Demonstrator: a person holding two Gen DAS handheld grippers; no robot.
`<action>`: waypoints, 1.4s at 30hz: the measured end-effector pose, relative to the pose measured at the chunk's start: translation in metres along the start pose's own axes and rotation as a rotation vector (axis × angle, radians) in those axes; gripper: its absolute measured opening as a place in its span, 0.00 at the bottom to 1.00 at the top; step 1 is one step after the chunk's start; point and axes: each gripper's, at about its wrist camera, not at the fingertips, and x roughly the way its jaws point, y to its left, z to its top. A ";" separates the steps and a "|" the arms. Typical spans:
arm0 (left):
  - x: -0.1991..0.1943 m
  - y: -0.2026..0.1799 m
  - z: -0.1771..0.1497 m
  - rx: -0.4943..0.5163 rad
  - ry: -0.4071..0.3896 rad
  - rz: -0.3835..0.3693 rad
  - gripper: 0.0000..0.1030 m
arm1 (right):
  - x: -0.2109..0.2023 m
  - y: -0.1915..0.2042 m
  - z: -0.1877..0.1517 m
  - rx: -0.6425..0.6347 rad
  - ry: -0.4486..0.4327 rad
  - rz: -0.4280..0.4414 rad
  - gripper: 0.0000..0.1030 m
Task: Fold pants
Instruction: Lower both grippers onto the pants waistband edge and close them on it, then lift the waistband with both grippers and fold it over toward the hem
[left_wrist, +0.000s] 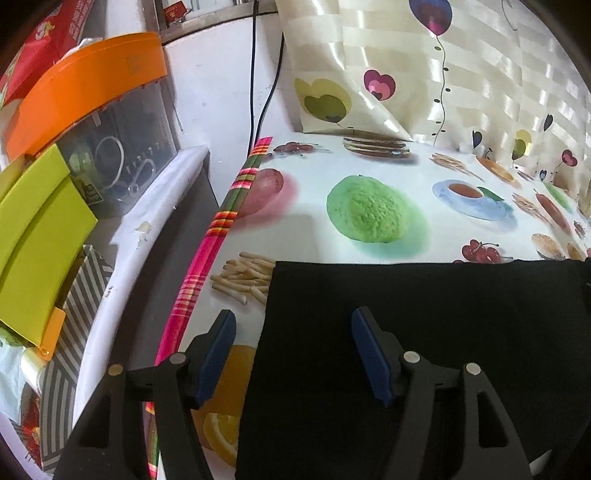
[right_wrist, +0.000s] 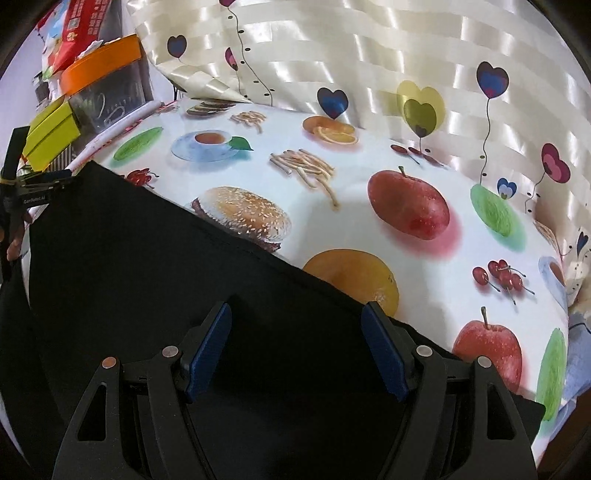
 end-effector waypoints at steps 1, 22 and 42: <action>0.001 0.001 0.000 -0.011 0.005 -0.013 0.63 | 0.000 0.001 0.001 -0.009 0.005 0.000 0.67; -0.068 -0.029 -0.011 0.116 -0.143 -0.051 0.04 | -0.071 0.038 0.001 -0.095 -0.139 -0.065 0.03; -0.192 -0.005 -0.157 0.007 -0.286 -0.210 0.04 | -0.188 0.123 -0.165 -0.043 -0.273 -0.020 0.00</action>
